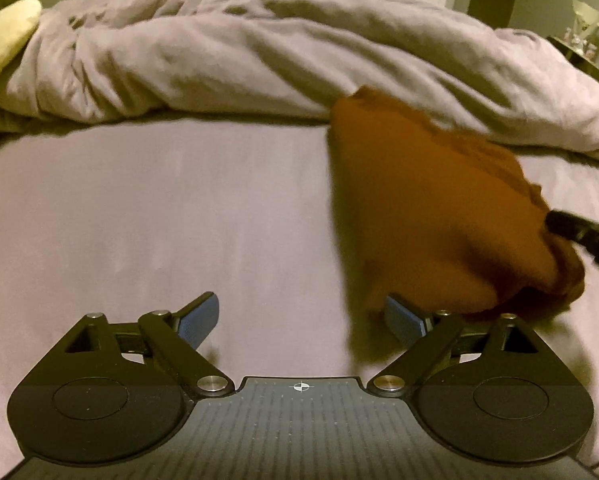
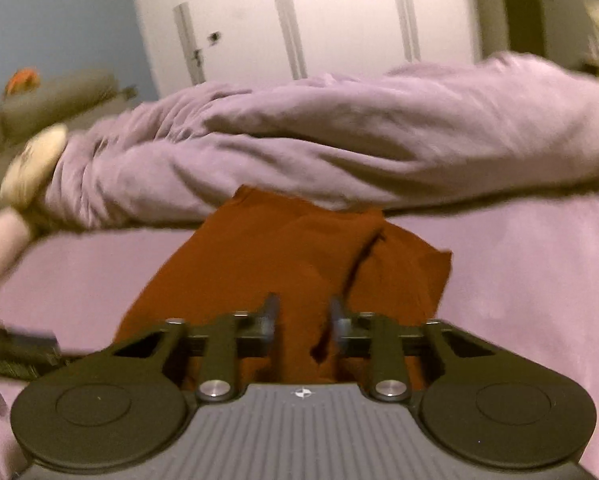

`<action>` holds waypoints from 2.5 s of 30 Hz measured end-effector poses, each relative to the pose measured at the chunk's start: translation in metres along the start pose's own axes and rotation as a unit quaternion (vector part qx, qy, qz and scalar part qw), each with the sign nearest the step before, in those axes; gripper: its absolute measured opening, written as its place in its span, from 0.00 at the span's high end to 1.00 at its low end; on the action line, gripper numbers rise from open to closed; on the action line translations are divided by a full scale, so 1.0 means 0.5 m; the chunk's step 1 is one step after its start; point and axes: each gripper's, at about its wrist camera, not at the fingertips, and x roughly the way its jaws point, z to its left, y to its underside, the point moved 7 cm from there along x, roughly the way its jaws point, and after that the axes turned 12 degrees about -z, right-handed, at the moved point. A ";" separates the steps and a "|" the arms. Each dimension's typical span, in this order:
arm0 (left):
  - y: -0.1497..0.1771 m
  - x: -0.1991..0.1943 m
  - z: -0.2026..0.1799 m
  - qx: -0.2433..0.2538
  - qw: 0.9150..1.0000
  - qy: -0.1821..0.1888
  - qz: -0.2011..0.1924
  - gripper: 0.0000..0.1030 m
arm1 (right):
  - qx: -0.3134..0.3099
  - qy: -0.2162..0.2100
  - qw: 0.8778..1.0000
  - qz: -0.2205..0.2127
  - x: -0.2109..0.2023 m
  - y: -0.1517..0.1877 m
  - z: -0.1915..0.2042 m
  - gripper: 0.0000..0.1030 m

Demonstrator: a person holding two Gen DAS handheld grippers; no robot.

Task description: Fold small clothes

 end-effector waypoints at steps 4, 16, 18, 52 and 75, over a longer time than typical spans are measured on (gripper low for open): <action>-0.025 0.011 -0.015 -0.006 1.000 0.006 -0.008 0.09 | -0.041 -0.013 0.999 -0.010 0.002 0.003 0.039 0.90; -0.048 0.110 -0.092 -0.028 0.998 0.062 0.016 0.06 | -0.122 0.020 0.991 0.050 0.054 0.060 0.002 0.94; -0.038 0.126 -0.098 -0.028 0.997 0.071 0.027 0.05 | -0.134 0.019 0.989 0.051 0.053 0.064 0.005 0.94; -0.051 0.052 -0.106 -0.012 0.997 0.080 0.015 0.06 | 0.022 0.006 0.999 0.034 0.047 0.001 -0.055 0.87; -0.049 0.180 -0.116 -0.114 0.977 0.161 0.079 0.02 | -0.088 0.049 0.994 0.054 0.105 0.045 -0.072 0.73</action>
